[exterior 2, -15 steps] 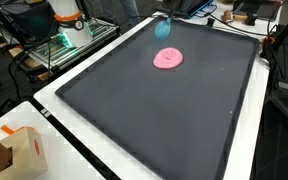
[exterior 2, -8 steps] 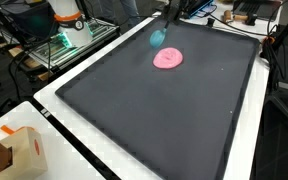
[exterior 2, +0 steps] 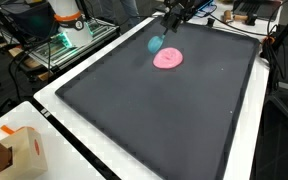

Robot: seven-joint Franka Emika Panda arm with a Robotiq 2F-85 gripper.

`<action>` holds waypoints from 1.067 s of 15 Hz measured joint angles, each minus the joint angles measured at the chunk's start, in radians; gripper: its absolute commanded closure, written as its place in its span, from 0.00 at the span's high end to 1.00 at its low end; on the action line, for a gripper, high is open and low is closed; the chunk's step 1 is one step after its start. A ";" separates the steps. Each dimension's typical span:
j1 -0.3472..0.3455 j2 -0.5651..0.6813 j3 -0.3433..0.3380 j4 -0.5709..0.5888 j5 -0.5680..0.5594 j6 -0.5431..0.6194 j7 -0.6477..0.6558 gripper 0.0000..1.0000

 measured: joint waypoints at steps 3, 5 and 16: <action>0.009 0.032 -0.014 0.027 -0.001 -0.026 0.007 0.26; 0.013 0.052 -0.018 0.043 -0.001 -0.049 0.006 0.26; 0.020 0.125 -0.026 0.096 -0.001 -0.126 -0.067 0.26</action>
